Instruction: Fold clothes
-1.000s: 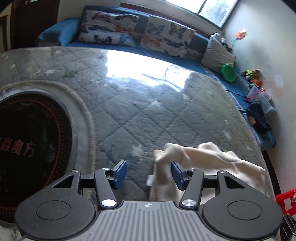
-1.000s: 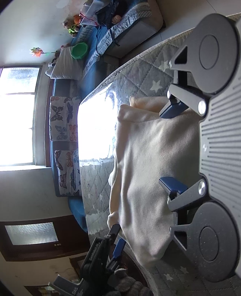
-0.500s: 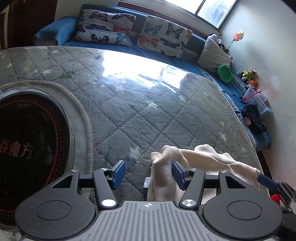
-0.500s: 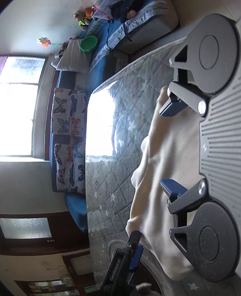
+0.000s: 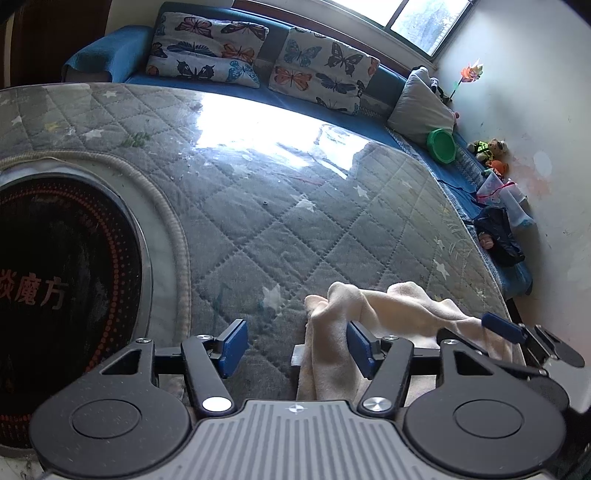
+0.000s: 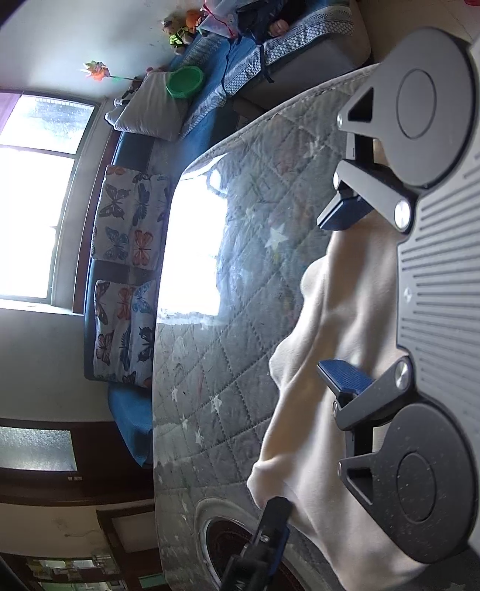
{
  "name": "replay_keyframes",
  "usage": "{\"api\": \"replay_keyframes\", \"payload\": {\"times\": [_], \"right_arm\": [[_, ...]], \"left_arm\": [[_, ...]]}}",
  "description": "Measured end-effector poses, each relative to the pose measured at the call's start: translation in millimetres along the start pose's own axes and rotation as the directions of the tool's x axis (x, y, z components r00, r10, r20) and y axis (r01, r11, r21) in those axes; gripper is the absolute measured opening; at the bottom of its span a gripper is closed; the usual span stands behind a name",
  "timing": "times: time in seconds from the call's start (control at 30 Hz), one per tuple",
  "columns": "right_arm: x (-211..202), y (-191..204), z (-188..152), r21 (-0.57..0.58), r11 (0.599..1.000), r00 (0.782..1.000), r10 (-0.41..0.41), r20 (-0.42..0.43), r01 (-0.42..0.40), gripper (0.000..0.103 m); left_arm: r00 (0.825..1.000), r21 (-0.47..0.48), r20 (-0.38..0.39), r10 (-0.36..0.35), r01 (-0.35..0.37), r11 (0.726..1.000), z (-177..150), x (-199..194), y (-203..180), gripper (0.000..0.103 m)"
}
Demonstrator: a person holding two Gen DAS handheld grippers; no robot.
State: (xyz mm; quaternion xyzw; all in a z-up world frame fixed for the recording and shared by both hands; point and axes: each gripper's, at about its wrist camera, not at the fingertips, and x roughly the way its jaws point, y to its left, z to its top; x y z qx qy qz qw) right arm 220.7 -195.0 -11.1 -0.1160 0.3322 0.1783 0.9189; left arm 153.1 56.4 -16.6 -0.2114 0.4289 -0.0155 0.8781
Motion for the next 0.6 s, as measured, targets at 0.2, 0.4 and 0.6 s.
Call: {"api": "replay_keyframes", "payload": {"times": [0.2, 0.4, 0.6], "right_arm": [[17, 3, 8, -0.009, 1.0, 1.0, -0.014, -0.026, 0.014, 0.08], [17, -2, 12, 0.007, 1.0, 1.0, -0.012, -0.024, 0.012, 0.082], [17, -7, 16, 0.024, 1.0, 1.0, -0.009, -0.021, 0.01, 0.083]], "left_arm": [[1.0, 0.009, -0.008, -0.011, 0.011, 1.0, -7, -3, 0, 0.064], [1.0, 0.025, -0.005, -0.011, 0.011, 1.0, -13, -5, -3, 0.066], [1.0, 0.034, -0.008, -0.002, 0.002, 0.999, -14, -7, -5, 0.067]]}}
